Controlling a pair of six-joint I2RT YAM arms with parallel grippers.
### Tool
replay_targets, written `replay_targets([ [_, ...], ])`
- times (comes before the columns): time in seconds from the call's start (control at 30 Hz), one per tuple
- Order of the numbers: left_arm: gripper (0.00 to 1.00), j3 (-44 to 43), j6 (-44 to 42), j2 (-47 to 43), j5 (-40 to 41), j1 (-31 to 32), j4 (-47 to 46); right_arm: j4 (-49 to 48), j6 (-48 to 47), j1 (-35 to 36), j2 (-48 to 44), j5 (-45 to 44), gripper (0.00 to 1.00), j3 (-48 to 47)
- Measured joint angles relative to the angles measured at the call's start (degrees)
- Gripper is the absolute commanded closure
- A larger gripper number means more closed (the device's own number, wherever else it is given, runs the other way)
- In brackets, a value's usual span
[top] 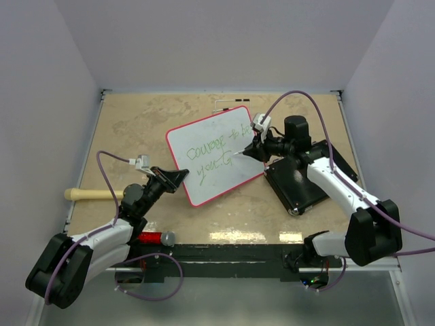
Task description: Write a sentence on the whiteboard
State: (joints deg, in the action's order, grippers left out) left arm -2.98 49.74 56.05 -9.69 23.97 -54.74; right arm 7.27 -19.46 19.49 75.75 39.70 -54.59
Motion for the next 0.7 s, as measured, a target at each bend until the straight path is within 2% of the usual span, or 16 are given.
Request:
replay_targets([
  [0.33,1.00,0.00,0.00,0.07,0.00,0.00,-0.04,-2.10,1.29,-0.11,1.03,1.97,1.00,0.70],
  [0.7,1.00,0.00,0.00,0.52,-0.04,0.00,-0.48,-2.19,2.58,-0.50,4.26,-0.68,1.00,0.68],
])
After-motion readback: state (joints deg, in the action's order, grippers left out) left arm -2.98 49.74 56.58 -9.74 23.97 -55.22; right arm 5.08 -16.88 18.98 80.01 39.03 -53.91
